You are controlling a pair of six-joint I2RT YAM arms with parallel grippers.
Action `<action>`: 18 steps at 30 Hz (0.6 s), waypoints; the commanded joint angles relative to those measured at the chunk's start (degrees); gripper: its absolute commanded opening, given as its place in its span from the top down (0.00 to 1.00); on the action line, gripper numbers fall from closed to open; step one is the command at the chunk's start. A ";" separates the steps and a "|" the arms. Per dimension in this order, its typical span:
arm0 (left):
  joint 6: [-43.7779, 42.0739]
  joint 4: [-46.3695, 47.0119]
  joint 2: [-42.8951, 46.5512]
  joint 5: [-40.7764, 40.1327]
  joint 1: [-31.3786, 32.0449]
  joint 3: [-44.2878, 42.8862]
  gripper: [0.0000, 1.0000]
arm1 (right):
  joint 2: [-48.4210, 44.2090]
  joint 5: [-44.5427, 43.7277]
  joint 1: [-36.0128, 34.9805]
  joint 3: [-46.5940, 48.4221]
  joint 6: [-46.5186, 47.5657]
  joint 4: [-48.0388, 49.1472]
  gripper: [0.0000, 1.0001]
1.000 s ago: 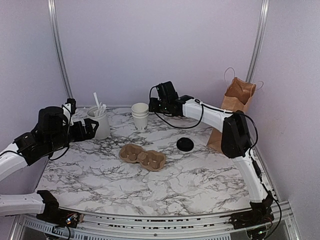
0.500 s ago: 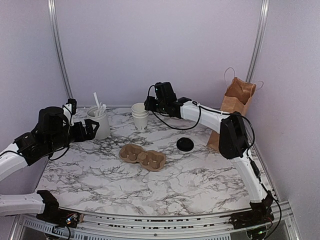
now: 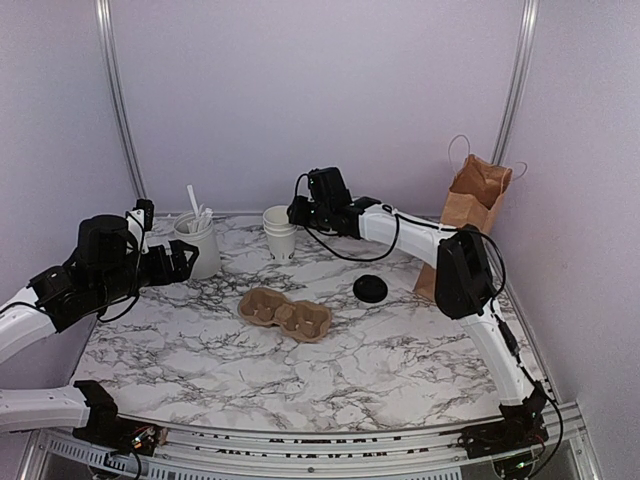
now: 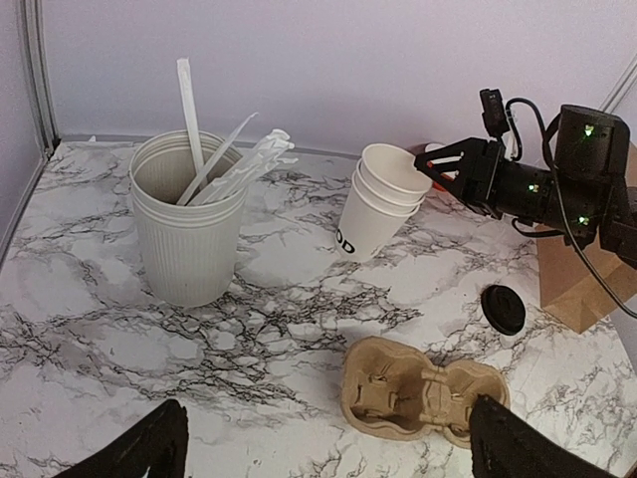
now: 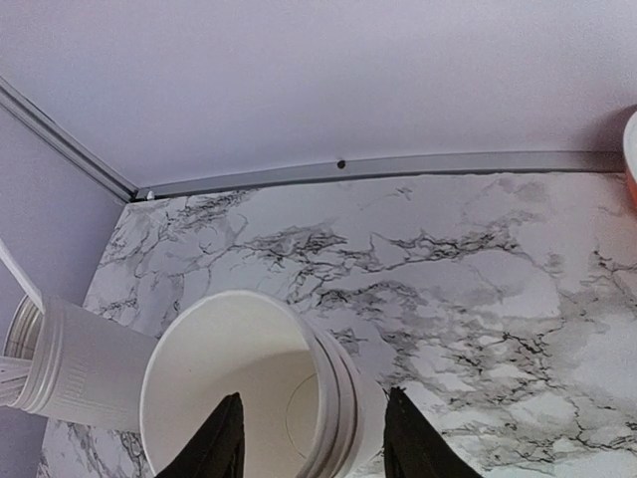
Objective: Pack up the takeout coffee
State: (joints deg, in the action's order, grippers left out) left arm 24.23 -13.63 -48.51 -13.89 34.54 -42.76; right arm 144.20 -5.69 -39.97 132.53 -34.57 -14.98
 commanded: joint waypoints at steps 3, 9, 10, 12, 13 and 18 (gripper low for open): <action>-0.33 -0.11 1.27 0.27 0.00 0.49 0.01 | 0.62 1.30 -0.20 3.34 -1.02 -0.94 0.59; -0.28 -0.03 1.55 0.09 -0.01 0.49 0.01 | 0.64 1.49 -0.16 4.08 -1.29 -2.60 0.62; -0.24 -0.04 1.57 0.09 -0.05 0.49 0.01 | 0.64 1.49 -0.20 4.20 -1.29 -2.86 0.62; -0.26 0.00 1.58 0.09 -0.03 0.49 0.01 | 0.64 1.33 -0.20 4.34 -1.29 -3.37 0.63; -0.28 -0.04 1.56 0.09 -0.01 0.49 0.01 | 0.67 1.12 -0.20 4.45 -1.29 -3.57 0.63; -0.16 -0.02 1.43 0.00 0.00 0.49 0.01 | 1.32 1.24 -0.20 5.25 -1.31 -4.17 0.63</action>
State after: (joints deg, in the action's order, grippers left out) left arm 24.23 -13.63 -47.83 -13.91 34.54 -42.65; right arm 144.24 -4.58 -39.97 134.45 -35.57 -17.98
